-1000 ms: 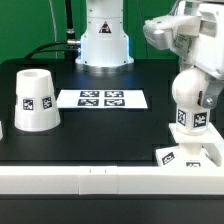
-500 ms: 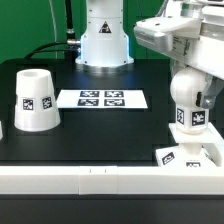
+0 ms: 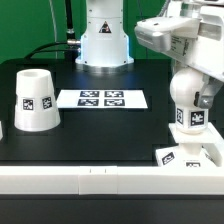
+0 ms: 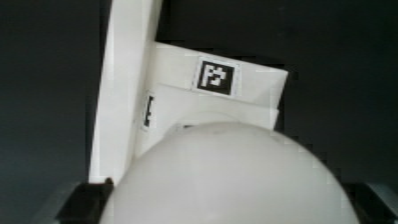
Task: Assemble lamp
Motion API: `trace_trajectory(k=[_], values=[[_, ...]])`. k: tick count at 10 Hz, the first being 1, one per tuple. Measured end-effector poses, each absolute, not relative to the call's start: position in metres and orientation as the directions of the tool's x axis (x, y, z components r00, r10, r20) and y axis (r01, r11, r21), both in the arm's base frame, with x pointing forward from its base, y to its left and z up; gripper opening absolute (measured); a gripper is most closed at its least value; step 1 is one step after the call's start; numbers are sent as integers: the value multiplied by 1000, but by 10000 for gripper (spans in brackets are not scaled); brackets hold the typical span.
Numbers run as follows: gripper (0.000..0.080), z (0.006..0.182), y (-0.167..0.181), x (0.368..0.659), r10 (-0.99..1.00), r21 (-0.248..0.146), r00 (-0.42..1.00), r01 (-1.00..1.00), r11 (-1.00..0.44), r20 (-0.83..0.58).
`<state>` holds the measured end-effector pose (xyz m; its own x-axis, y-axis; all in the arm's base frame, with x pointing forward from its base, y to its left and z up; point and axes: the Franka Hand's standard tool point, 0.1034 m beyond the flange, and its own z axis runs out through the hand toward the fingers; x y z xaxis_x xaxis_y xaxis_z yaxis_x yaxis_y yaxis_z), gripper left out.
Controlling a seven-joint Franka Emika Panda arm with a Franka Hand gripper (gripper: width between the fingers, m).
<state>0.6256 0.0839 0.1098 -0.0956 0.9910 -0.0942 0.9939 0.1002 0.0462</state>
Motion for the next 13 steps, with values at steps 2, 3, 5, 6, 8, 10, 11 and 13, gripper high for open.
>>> trace_trajectory(k=[2, 3, 5, 6, 8, 10, 11, 13], values=[[577, 110, 84, 624, 993, 53, 80, 996, -76, -85], [577, 110, 85, 623, 981, 59, 178, 983, -173, -81], [577, 110, 88, 622, 929, 68, 364, 930, -360, -62], [577, 110, 88, 622, 883, 67, 467, 884, -463, -46], [577, 110, 90, 622, 771, 56, 636, 770, -635, -12], [577, 110, 93, 622, 645, 52, 764, 644, -763, 1], [577, 110, 94, 622, 605, 51, 796, 604, -795, 1], [577, 110, 94, 622, 505, 45, 863, 504, -862, 9]])
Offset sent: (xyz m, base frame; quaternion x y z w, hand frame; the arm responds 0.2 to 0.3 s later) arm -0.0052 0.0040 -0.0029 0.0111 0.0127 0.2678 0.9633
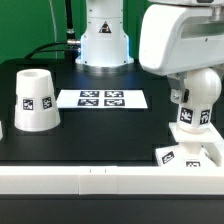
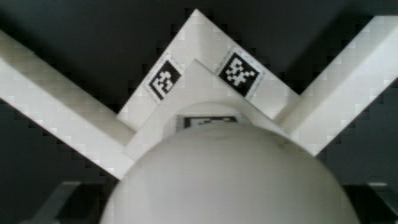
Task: Assemble lamp
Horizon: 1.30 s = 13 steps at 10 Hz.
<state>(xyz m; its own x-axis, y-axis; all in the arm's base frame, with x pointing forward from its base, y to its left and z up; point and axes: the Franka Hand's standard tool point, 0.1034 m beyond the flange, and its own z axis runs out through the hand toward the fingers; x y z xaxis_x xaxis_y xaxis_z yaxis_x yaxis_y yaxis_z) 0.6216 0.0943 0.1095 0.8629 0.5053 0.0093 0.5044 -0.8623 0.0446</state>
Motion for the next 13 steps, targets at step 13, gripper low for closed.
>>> trace_trajectory(k=[13], values=[[577, 108, 90, 625, -447, -101, 893, -441, -892, 48]])
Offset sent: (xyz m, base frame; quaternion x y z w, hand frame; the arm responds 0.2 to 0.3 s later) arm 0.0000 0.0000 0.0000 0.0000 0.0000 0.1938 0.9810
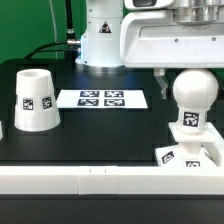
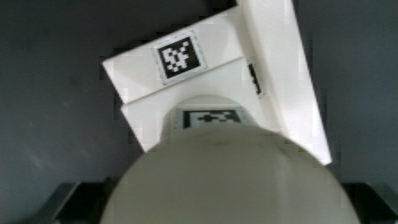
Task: Assemble lamp
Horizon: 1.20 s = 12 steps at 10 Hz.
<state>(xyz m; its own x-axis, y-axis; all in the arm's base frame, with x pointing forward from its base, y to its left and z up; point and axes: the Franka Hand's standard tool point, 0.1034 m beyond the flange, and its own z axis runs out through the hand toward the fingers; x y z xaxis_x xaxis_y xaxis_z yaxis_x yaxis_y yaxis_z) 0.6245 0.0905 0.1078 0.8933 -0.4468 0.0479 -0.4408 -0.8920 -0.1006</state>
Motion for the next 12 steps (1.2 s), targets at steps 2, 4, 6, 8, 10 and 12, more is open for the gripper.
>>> trace_trajectory(k=[2, 4, 6, 8, 10, 12], values=[[577, 108, 90, 625, -550, -111, 834, -544, -832, 35], [577, 107, 88, 627, -700, -178, 713, -685, -707, 33], [577, 106, 90, 626, -831, -218, 557, -813, -540, -19], [577, 105, 94, 626, -918, -228, 386, -905, -358, -89], [577, 105, 96, 626, -963, -219, 221, -958, -184, -156], [634, 105, 98, 626, -970, -213, 168, -969, -128, -178]])
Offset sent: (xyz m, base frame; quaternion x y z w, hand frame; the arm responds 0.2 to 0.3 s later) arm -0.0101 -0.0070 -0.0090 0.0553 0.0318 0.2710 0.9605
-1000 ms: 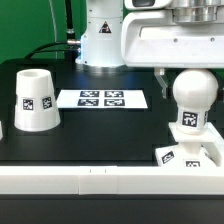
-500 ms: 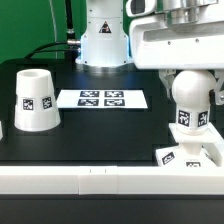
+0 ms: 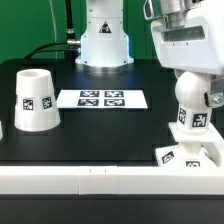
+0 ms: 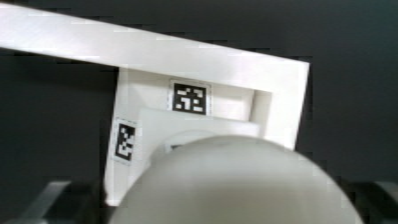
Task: Assemble lamp
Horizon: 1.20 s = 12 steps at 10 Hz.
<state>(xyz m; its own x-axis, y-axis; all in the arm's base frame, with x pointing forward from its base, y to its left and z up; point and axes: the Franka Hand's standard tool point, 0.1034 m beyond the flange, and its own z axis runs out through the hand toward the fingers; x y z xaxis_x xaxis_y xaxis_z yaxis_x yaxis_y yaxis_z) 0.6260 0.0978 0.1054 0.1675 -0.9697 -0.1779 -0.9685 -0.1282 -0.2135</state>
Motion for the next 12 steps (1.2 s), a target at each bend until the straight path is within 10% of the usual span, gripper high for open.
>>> trace_trajectory(k=[4, 10, 12], values=[[696, 115, 96, 627, -904, -129, 395, -917, -378, -164], [699, 116, 96, 629, -627, -182, 774, -631, -754, -84], [699, 115, 92, 628, -412, -143, 911, -410, -901, -16]])
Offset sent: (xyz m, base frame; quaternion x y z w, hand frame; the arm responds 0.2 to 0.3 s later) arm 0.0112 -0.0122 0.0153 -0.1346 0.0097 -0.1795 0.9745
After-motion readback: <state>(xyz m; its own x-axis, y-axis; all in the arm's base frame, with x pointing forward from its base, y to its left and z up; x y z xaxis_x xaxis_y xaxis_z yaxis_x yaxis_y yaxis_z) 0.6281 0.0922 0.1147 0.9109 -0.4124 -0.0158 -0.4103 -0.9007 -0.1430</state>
